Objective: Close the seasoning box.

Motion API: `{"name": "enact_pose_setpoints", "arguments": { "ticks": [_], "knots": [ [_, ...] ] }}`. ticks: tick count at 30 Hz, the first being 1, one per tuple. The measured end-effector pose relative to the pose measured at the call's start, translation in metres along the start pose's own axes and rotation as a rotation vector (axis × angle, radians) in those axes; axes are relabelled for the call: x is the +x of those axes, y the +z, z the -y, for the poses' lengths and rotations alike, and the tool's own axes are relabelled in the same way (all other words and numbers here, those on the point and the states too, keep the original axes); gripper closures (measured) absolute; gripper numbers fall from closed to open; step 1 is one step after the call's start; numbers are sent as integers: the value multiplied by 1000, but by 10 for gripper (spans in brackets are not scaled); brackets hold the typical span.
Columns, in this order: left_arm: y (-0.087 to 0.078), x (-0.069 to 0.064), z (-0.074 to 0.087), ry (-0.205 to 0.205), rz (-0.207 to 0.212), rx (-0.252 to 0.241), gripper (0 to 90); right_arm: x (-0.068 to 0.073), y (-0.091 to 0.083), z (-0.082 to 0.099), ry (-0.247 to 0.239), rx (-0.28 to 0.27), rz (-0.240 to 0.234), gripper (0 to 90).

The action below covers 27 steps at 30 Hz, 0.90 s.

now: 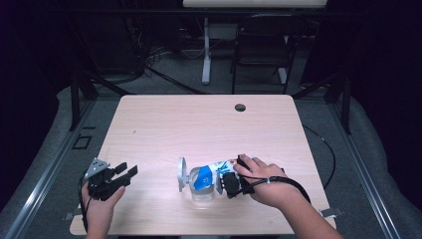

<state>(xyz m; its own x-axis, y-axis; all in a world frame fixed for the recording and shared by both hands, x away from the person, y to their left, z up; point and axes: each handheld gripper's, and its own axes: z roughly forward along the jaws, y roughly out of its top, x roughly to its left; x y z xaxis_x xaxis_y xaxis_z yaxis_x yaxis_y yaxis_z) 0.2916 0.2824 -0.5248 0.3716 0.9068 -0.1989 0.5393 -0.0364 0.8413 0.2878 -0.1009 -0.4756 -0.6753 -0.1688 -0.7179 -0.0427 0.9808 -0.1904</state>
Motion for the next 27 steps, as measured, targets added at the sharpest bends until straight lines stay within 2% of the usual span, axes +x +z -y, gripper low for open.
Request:
{"name": "enact_pose_setpoints", "arguments": {
  "ticks": [11,27],
  "knots": [
    [0,0,0,1,-2,0,512,-1,-1,-1,-16,16,12,447],
    [0,0,0,0,-2,3,509,-1,-2,-2,-24,13,13,449]
  ]
}}
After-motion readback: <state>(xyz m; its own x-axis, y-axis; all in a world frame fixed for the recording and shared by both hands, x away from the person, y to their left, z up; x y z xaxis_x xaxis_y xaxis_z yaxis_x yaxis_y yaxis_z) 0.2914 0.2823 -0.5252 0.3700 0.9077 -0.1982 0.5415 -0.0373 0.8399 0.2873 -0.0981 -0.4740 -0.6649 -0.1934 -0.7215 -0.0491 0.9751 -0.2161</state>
